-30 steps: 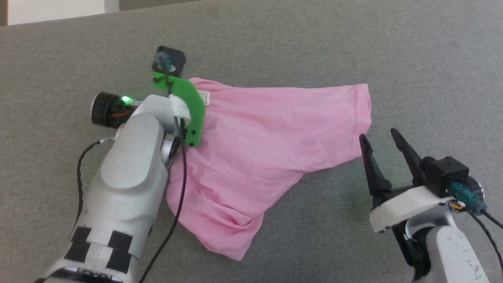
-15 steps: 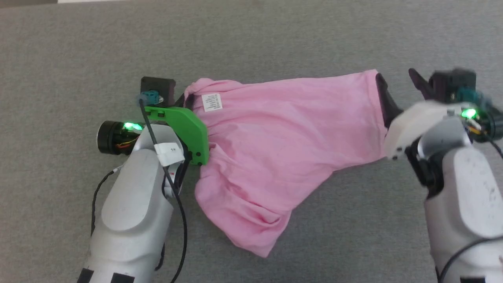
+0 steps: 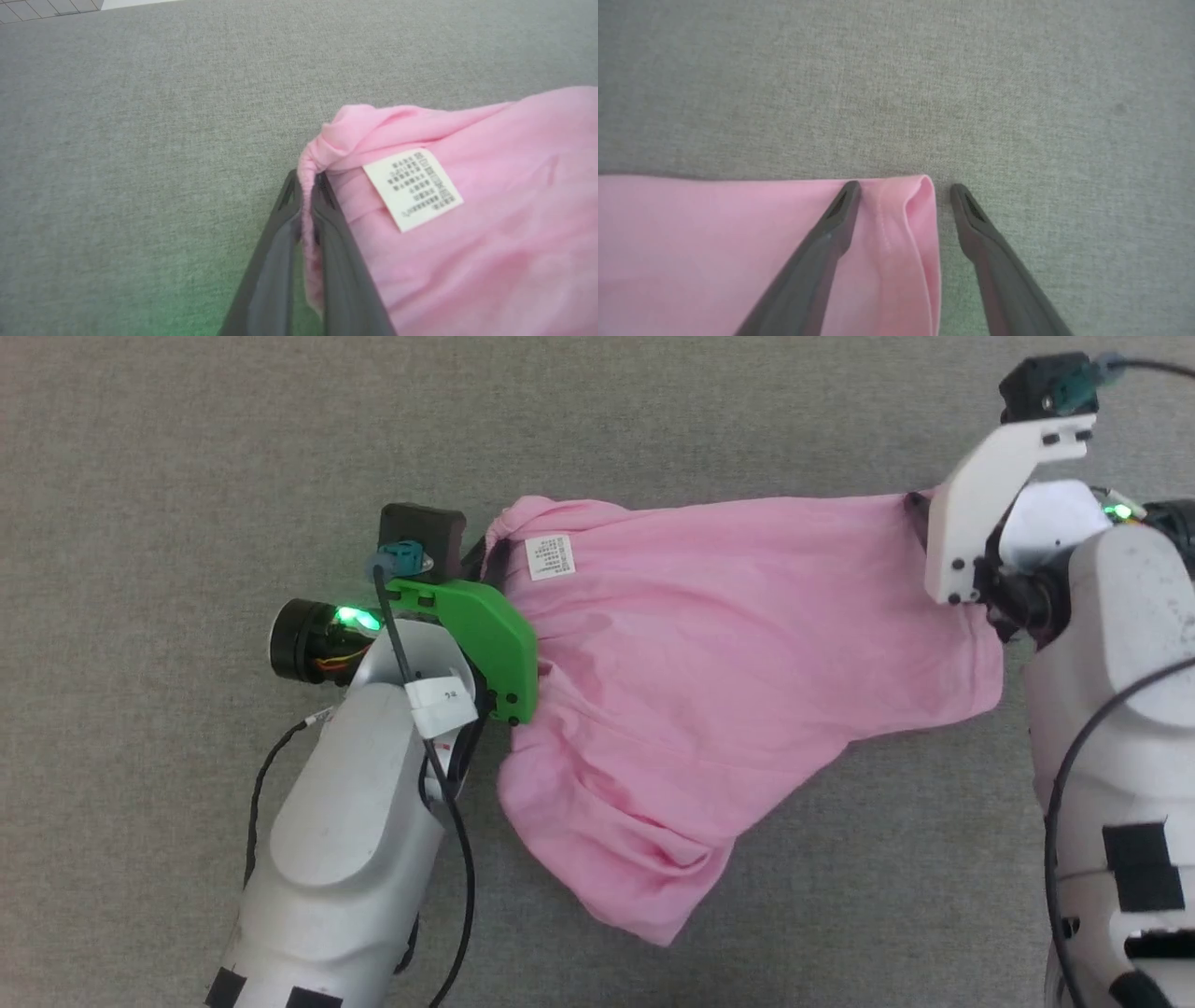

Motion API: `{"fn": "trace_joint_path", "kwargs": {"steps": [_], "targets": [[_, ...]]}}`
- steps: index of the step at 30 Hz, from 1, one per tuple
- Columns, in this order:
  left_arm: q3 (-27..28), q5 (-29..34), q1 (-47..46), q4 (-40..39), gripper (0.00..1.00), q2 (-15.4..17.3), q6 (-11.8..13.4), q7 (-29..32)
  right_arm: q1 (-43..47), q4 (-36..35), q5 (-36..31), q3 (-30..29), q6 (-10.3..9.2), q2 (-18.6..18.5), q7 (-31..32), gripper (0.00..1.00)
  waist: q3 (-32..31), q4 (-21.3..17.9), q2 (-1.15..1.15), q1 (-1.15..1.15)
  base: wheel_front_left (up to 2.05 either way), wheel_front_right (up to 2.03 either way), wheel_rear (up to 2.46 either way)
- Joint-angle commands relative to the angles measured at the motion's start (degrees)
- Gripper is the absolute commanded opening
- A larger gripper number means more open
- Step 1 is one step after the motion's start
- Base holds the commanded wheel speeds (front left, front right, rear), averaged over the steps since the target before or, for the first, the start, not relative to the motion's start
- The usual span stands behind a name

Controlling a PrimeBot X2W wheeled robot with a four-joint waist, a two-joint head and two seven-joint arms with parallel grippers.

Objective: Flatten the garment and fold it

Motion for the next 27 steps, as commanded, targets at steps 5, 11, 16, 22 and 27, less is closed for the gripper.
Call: {"fn": "trace_joint_path", "kwargs": {"steps": [5,11,16,22,27], "targets": [[-0.6,-0.9,-0.6,0.2,0.0,-0.1,-0.6,0.3,-1.5,3.7,-0.4,2.0,-0.09,-0.5,8.7,0.0,0.3,0.4,0.0,-0.01,0.0,0.0,0.0],[-2.3,0.6,-3.5,0.1,0.0,2.7,-2.7,2.5,-2.8,-1.0,1.7,5.6,-0.09,-2.5,7.8,0.0,-0.4,0.1,0.0,-0.01,0.0,0.0,0.0],[-2.9,2.7,-12.7,0.6,0.0,7.3,-5.9,5.1,-6.7,-6.8,2.7,8.6,-0.09,-4.5,-0.5,0.0,-0.8,-1.1,0.0,-0.01,0.0,0.0,0.0],[-1.3,5.7,-25.6,2.1,0.0,13.4,-7.0,5.4,-15.1,-8.7,1.3,11.2,-0.09,-4.4,-8.4,0.0,1.0,-3.9,0.0,-0.01,0.0,0.0,0.0],[2.6,6.0,-35.5,3.2,0.0,15.7,-4.7,3.0,-23.7,-8.4,-0.9,11.4,-0.09,-3.8,-14.6,0.0,3.2,-5.9,0.0,-0.01,0.0,0.0,0.0]]}}
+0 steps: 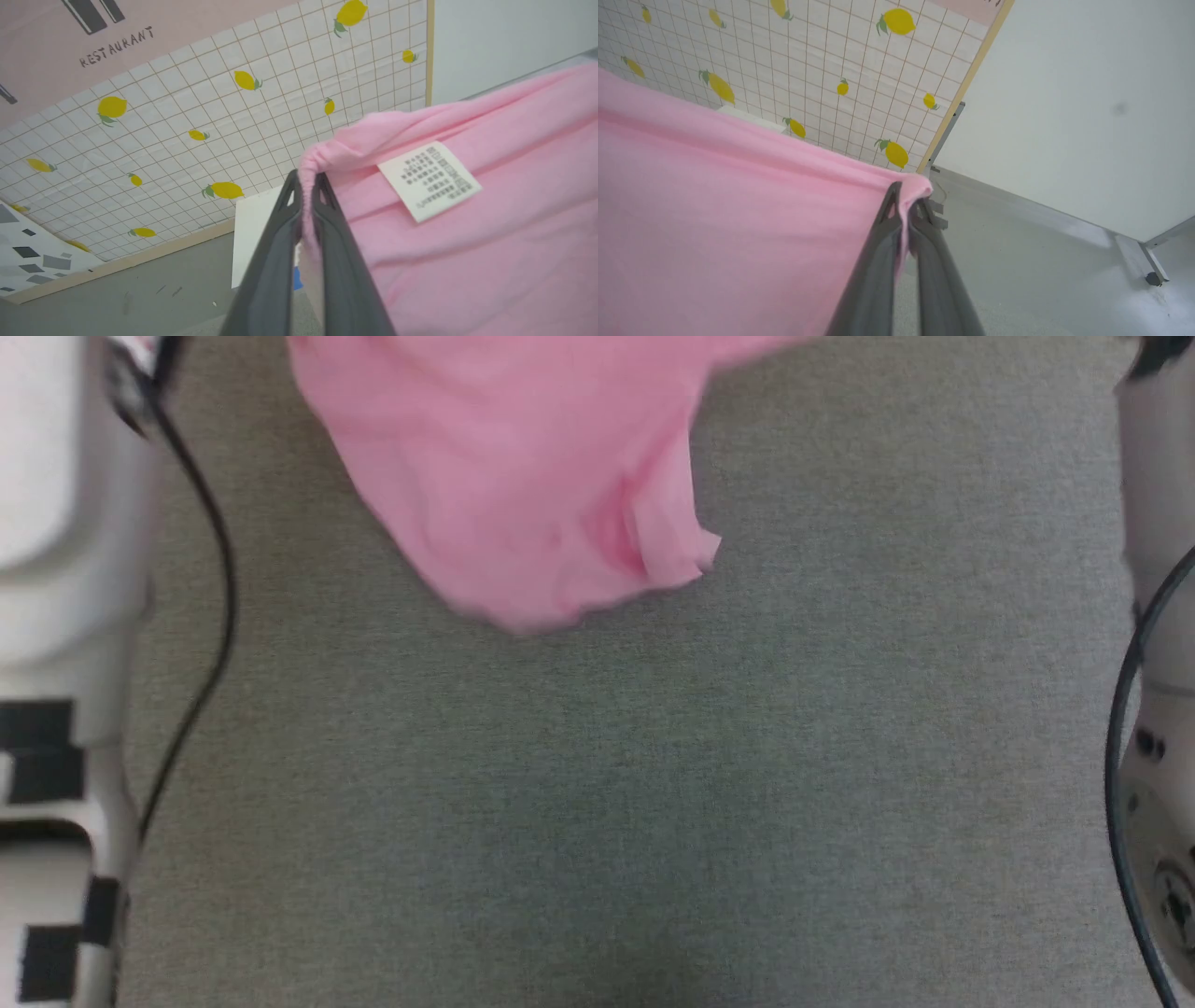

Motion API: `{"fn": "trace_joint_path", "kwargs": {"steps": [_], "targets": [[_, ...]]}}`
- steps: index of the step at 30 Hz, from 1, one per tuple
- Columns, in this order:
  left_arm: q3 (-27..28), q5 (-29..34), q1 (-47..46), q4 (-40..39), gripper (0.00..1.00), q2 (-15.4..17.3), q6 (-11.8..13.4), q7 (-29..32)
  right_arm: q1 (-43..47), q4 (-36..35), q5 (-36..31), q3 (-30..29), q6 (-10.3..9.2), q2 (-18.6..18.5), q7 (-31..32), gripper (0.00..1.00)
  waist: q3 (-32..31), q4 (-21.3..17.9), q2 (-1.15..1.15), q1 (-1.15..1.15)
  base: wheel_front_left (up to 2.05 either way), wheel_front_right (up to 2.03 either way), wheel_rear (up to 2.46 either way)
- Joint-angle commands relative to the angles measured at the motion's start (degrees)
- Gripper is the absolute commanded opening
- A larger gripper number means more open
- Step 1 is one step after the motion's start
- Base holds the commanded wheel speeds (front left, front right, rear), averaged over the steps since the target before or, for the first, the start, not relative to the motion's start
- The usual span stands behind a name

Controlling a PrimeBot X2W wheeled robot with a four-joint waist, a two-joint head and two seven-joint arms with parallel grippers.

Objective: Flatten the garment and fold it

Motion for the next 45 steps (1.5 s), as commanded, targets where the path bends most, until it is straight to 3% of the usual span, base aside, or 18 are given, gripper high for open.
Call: {"fn": "trace_joint_path", "kwargs": {"steps": [1,12,15,19,23,28,36,45], "targets": [[1.6,0.2,-2.5,0.4,0.0,1.3,1.5,-1.2,-2.5,0.1,-0.7,-0.5,-0.12,-0.2,-1.9,0.0,1.9,-1.7,0.0,0.0,0.0,0.0,0.0],[7.5,1.2,-13.3,-1.3,0.0,3.1,8.7,-16.3,-15.6,0.8,-2.8,-3.9,-0.12,1.0,-17.6,0.0,5.3,-2.6,0.0,0.0,0.0,0.0,0.0],[8.0,0.5,-12.5,-0.6,0.0,3.3,8.7,-18.0,-16.1,1.3,-2.2,-3.7,-0.12,1.1,-19.4,0.0,5.4,-2.2,0.0,0.0,0.0,0.0,0.0],[6.6,-0.9,-7.7,1.3,0.0,2.7,6.5,-17.3,-12.8,1.8,-0.4,-1.6,-0.12,0.9,-20.9,0.0,5.0,-1.3,0.0,0.0,0.0,0.0,0.0],[4.7,-3.6,1.5,2.6,0.0,1.7,3.2,-15.0,-4.7,1.3,3.6,3.2,-0.12,-0.6,-20.7,0.0,3.7,-0.4,0.0,0.0,0.0,0.0,0.0],[3.8,-8.2,17.2,0.2,0.0,-0.3,1.4,-13.0,10.2,-3.8,11.7,9.1,-0.12,-4.6,-18.8,0.0,0.5,0.7,0.0,0.0,0.0,0.0,0.0],[3.9,-16.0,42.7,-12.0,0.0,-2.7,1.8,-7.9,38.3,-17.7,21.0,8.7,-0.12,-10.6,-12.3,0.0,-6.1,1.9,0.0,0.0,0.0,0.0,0.0],[3.0,-20.1,65.5,-24.3,0.0,0.1,3.7,0.6,63.4,-31.4,23.8,7.1,-0.12,-14.4,-1.6,0.0,-10.8,2.1,0.0,0.0,0.0,0.0,0.0]]}}
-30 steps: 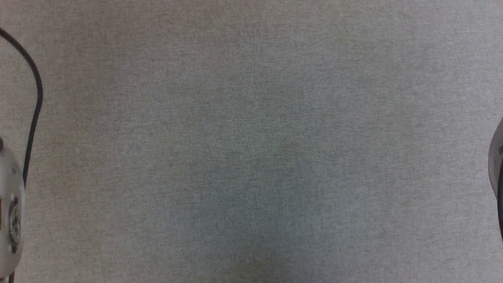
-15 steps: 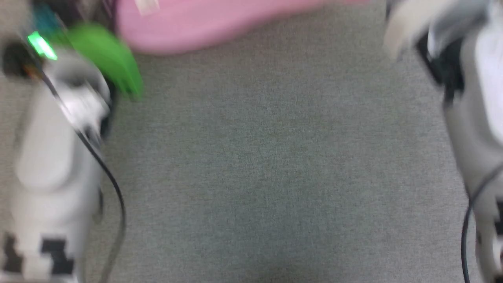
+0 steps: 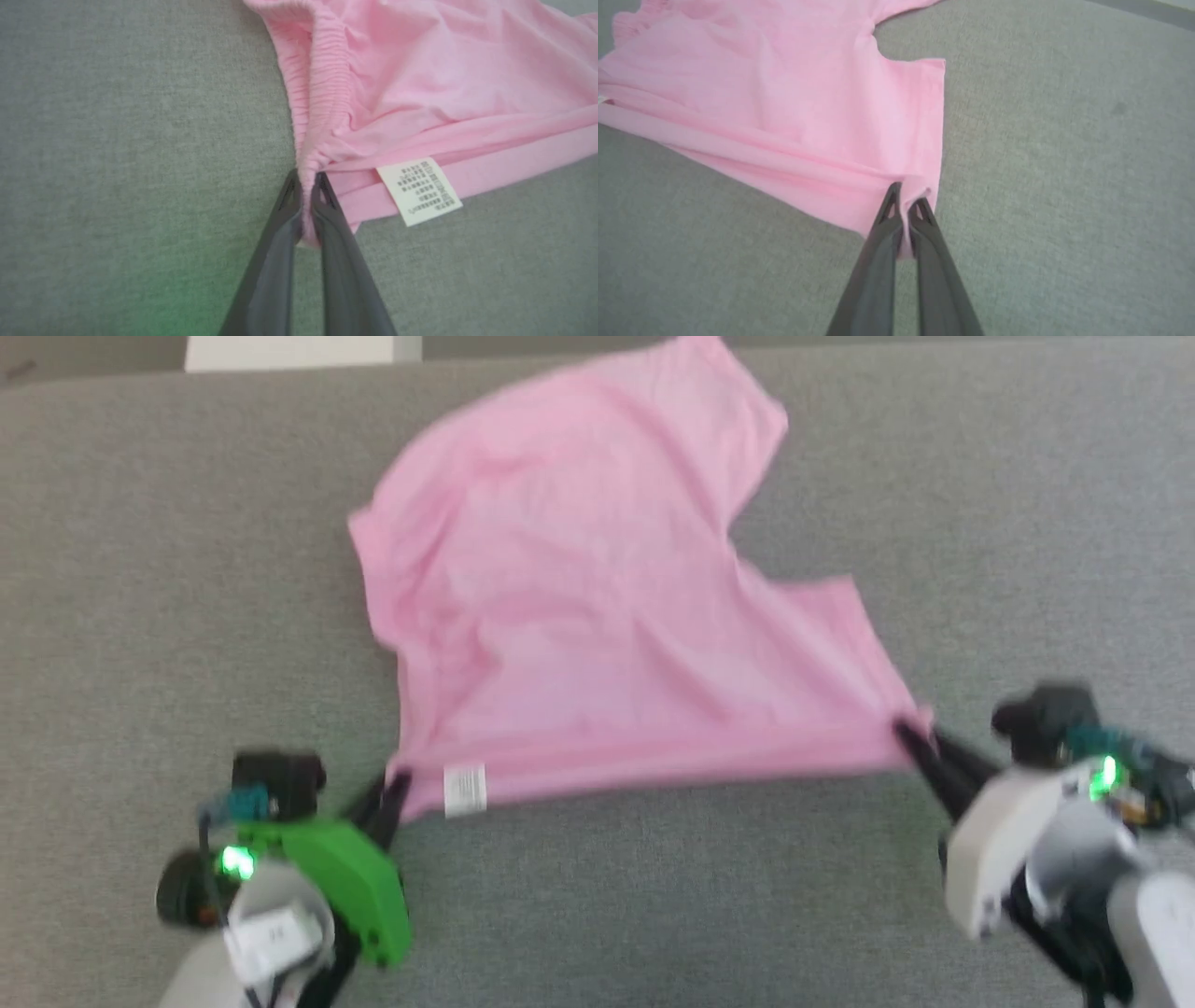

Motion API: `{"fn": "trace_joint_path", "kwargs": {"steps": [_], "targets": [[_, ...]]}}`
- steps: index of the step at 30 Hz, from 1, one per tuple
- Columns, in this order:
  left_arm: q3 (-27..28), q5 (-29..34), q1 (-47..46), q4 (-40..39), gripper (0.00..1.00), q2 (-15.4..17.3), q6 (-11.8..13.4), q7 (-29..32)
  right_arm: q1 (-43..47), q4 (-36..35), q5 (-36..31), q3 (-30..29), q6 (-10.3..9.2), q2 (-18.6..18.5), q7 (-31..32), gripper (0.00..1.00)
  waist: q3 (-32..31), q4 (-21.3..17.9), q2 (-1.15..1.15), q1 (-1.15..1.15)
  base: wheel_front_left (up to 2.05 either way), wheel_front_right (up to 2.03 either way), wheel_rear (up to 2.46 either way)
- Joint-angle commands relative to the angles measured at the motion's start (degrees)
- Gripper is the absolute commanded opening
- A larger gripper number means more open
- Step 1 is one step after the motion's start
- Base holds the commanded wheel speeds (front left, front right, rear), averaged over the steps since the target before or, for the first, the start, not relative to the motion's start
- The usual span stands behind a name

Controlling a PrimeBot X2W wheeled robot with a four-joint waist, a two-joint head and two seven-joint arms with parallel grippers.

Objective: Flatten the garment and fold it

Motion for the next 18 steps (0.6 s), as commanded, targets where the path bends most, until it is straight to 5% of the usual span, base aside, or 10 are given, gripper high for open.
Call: {"fn": "trace_joint_path", "kwargs": {"steps": [1,10,18], "targets": [[0.1,-0.6,3.5,-1.3,0.0,1.2,1.2,1.6,2.9,-1.5,0.3,-1.1,-0.14,-0.3,2.3,0.0,-2.0,0.4,0.0,0.0,0.0,0.0,0.0],[-0.2,-4.5,18.5,-14.8,0.0,2.2,5.0,9.1,17.6,-13.5,0.2,-6.8,-0.14,0.1,19.2,0.0,-3.6,1.4,0.0,0.0,0.0,0.0,0.0],[-0.5,-1.7,13.6,-18.4,0.0,0.1,4.8,3.0,8.3,-17.2,-1.0,-5.4,-0.14,-2.2,15.8,0.0,-3.3,3.0,0.0,0.0,0.0,0.0,0.0]]}}
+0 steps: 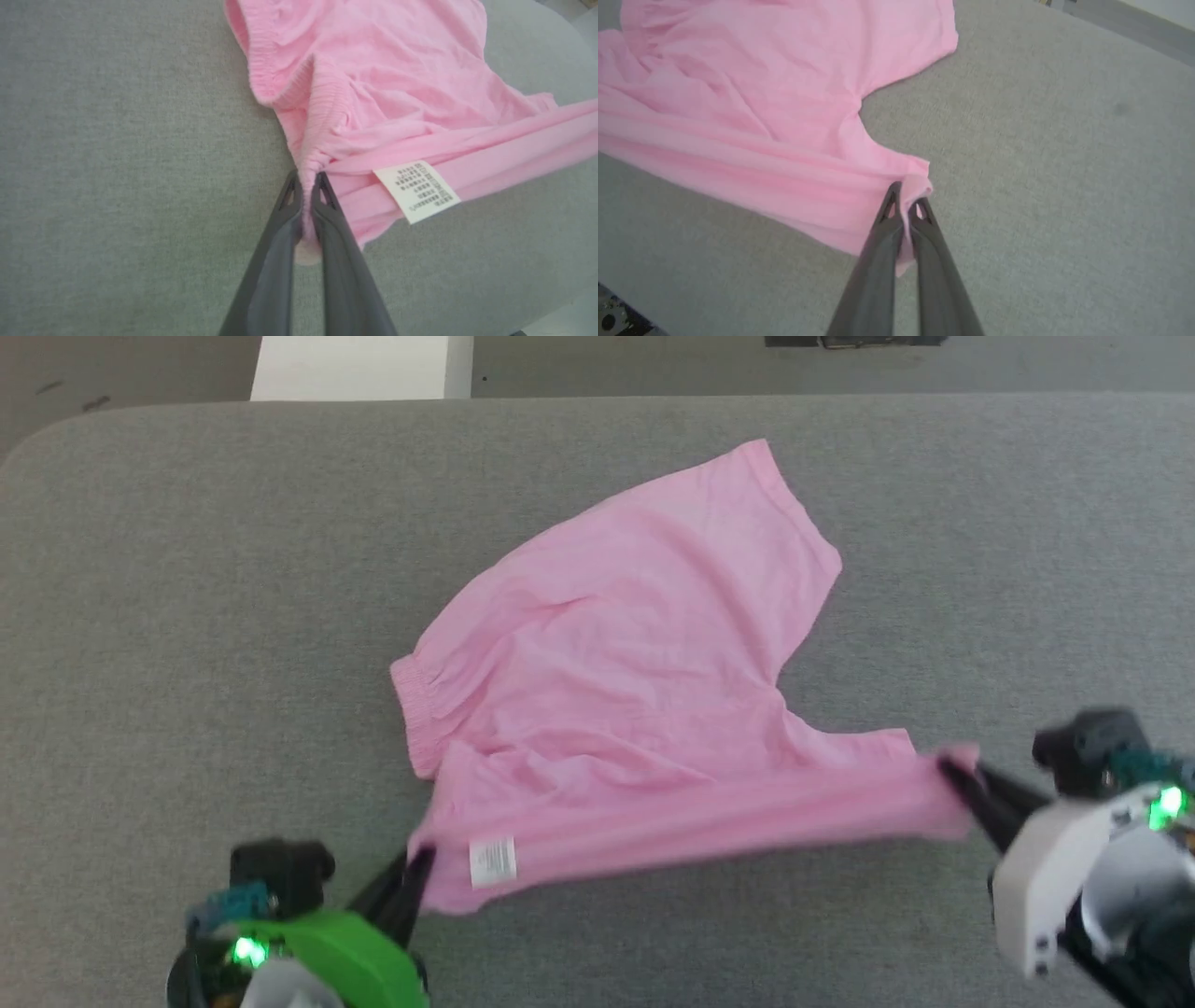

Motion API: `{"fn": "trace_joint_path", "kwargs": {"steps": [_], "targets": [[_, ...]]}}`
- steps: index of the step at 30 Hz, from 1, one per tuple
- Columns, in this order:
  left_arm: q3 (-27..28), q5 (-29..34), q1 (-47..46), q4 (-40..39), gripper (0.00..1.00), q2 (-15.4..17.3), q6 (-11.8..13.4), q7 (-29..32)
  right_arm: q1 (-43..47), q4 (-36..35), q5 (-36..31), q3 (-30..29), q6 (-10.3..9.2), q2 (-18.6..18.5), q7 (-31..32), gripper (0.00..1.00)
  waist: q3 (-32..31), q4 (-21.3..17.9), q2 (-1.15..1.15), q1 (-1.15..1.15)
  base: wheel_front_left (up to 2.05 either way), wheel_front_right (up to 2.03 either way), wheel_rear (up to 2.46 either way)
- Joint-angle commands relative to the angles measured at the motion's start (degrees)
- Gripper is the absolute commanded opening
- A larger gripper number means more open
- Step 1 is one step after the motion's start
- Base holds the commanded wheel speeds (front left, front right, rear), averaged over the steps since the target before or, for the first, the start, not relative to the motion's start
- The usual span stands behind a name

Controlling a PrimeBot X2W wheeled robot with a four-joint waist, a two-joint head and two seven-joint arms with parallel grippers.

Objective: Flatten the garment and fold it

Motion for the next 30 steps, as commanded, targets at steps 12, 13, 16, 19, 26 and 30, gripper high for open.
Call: {"fn": "trace_joint_path", "kwargs": {"steps": [12,13,16,19,26,30], "targets": [[0.6,4.8,-23.4,14.7,0.0,-7.2,1.9,-9.2,-31.8,22.3,0.2,8.6,-0.13,-1.8,-12.1,0.0,6.5,4.3,0.0,0.01,0.0,0.0,0.0],[1.0,4.8,-24.6,15.7,0.0,-7.7,2.3,-9.8,-34.3,24.2,0.4,9.5,-0.13,-1.6,-12.3,0.0,7.5,4.3,0.0,0.01,0.0,0.0,0.0],[1.7,5.3,-28.6,19.2,0.0,-8.9,3.2,-11.6,-42.9,31.5,0.6,11.9,-0.13,-0.8,-13.2,0.0,10.4,5.0,0.0,0.01,0.0,0.0,0.0],[1.4,5.5,-32.3,22.1,0.0,-10.3,3.5,-12.6,-50.1,38.3,-0.2,14.0,-0.13,-0.6,-13.5,0.0,13.1,6.5,0.0,0.01,0.0,0.0,0.0],[0.6,5.8,-38.8,26.1,0.0,-12.6,4.6,-14.0,-61.5,50.2,-2.3,19.3,-0.13,-0.9,-13.5,0.0,17.6,9.6,0.0,0.01,0.0,0.0,0.0],[-0.2,5.9,-40.6,27.9,0.0,-13.3,5.1,-13.6,-65.2,55.6,-2.3,20.3,-0.13,-0.2,-13.2,0.0,18.9,10.9,0.0,0.01,0.0,0.0,0.0]]}}
